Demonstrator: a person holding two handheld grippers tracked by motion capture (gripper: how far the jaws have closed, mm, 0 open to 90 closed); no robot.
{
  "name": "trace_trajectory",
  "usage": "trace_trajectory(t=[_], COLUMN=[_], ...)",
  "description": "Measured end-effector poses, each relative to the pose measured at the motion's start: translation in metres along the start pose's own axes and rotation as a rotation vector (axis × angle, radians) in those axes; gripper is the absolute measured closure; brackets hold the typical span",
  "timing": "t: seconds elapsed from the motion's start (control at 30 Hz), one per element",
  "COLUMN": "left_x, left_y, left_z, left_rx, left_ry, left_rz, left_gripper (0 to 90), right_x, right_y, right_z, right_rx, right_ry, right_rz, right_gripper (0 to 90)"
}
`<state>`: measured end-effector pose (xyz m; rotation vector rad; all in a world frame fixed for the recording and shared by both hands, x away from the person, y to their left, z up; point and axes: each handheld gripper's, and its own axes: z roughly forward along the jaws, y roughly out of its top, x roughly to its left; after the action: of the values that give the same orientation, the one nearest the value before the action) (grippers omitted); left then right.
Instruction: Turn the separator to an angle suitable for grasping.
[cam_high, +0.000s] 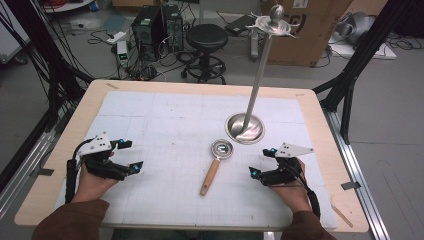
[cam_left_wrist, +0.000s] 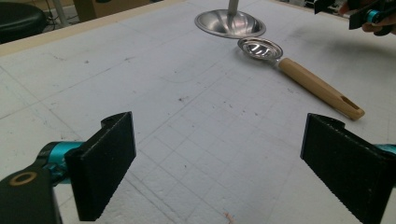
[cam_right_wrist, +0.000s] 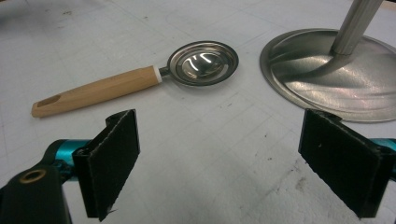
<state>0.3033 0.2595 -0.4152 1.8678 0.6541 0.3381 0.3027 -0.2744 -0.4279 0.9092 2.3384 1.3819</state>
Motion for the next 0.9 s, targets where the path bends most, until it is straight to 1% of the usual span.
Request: trace_trajectory(t=[0.07,0.1,0.13,0.17,0.33,0.4,0.43,0.47,0.5,0.53,0.73,0.8,0.9], left_x=[0.0,-0.001,-0.001,-0.002,-0.003,-0.001,-0.001,-0.001,-0.001,-0.002,-0.001,-0.001,-0.001], left_y=[0.0,-0.001,-0.001,0.0,0.0,0.0,0.0,0.0,-0.001,0.0,-0.001,-0.001,-0.001], left_z=[0.001,0.001,0.001,0.001,0.001,0.001,0.001,0.001,0.001,0.001,0.002,0.003,0.004], left_rx=[0.01,0.014,0.014,0.018,0.015,0.01,0.01,0.013,0.015,0.014,0.017,0.02,0.023], left_ry=[-0.003,-0.003,-0.003,-0.005,-0.005,-0.005,-0.005,-0.005,-0.006,-0.006,-0.005,-0.004,-0.008], left_rz=[0.001,0.003,0.003,0.01,0.012,0.004,0.004,0.006,0.007,0.009,0.003,0.005,0.005], left_gripper=[10.8,10.8,10.8,10.8,11.0,11.0,11.0,11.0,11.0,11.0,11.1,11.1,11.1], right_x=[0.0,0.0,0.001,0.002,0.006,0.009,0.009,0.012,0.012,0.015,0.02,0.021,0.024], right_y=[0.0,0.0,0.0,0.0,0.003,0.006,0.006,0.008,0.008,0.009,0.01,0.011,0.012], right_z=[0.001,0.002,0.002,0.002,0.002,0.003,0.003,0.006,0.006,0.009,0.016,0.018,0.021], right_rx=[0.003,0.006,0.009,0.008,0.003,-0.001,-0.001,0.011,0.011,0.026,0.048,0.061,0.068], right_ry=[0.005,0.008,0.01,0.015,0.015,0.035,0.035,0.056,0.056,0.063,0.08,0.084,0.106], right_rz=[0.003,-0.002,-0.008,-0.017,-0.024,-0.036,-0.036,-0.048,-0.048,-0.06,-0.067,-0.073,-0.07], right_gripper=[11.6,11.8,13.9,14.4,16.1,22.1,22.1,25.9,25.9,28.1,33.2,36.6,40.0])
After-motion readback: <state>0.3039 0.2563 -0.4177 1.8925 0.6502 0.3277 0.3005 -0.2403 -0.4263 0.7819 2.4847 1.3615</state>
